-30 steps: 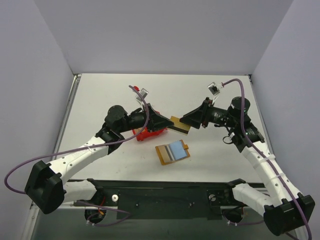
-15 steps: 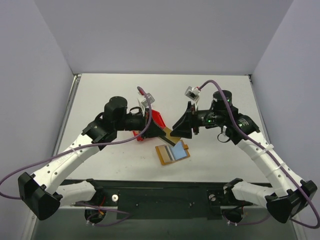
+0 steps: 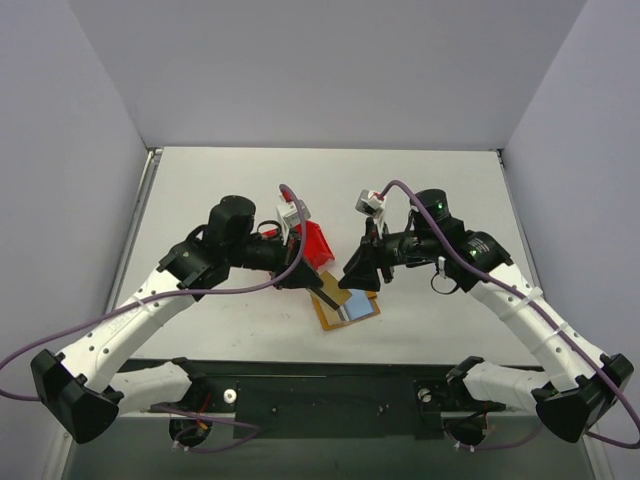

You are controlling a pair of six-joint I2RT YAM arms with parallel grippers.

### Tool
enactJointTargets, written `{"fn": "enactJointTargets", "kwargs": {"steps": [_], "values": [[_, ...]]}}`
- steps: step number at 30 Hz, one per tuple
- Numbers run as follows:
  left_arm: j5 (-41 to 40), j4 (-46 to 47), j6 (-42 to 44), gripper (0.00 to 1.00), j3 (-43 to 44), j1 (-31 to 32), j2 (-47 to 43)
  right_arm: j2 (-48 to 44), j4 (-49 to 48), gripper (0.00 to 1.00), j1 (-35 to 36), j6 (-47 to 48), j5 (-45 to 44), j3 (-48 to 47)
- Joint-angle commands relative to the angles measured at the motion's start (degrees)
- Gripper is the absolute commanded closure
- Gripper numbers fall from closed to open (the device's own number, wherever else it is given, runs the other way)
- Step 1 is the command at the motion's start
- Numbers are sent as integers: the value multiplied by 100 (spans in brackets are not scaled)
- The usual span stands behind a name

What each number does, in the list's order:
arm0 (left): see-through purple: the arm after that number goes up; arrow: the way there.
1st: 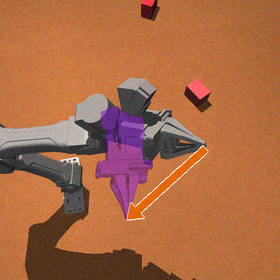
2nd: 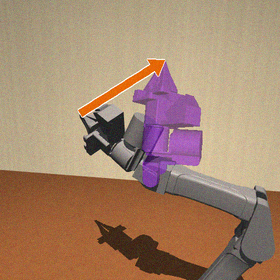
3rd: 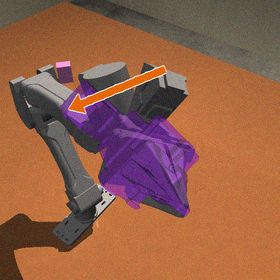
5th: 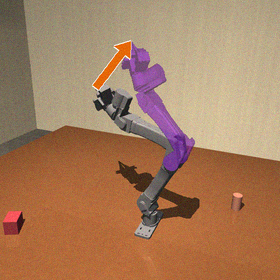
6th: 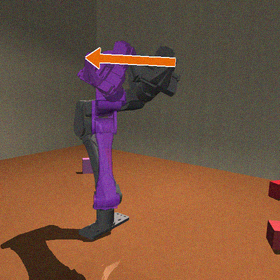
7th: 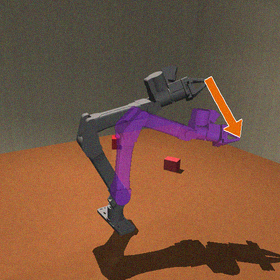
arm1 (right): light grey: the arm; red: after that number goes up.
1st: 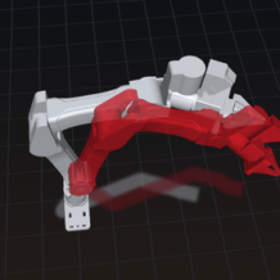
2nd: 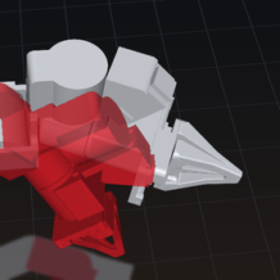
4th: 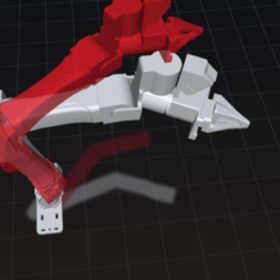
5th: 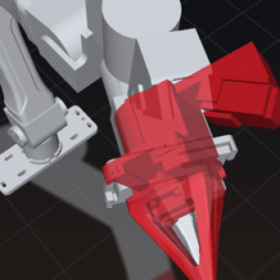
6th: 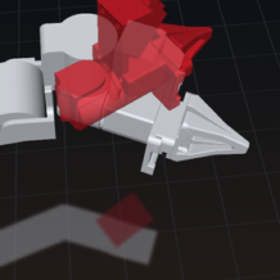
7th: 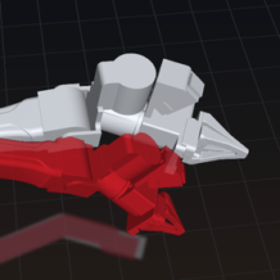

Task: Put the credit cards into the card holder
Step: Turn over the card slot in the card holder.

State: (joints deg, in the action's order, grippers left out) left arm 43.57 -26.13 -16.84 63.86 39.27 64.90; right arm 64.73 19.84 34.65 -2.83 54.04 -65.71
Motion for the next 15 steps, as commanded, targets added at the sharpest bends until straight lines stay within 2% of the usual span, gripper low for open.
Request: {"fn": "enactJointTargets", "kwargs": {"steps": [1,6,15], "values": [[468,160,111,100,233,-15,-206,-83,20,57,41,230,124,-108],[802,538,-117,100,75,-15,-233,-48,12,63,94,239,273,-108],[846,723,-205,100,39,-24,-224,31,20,67,243,239,475,-152]]}}
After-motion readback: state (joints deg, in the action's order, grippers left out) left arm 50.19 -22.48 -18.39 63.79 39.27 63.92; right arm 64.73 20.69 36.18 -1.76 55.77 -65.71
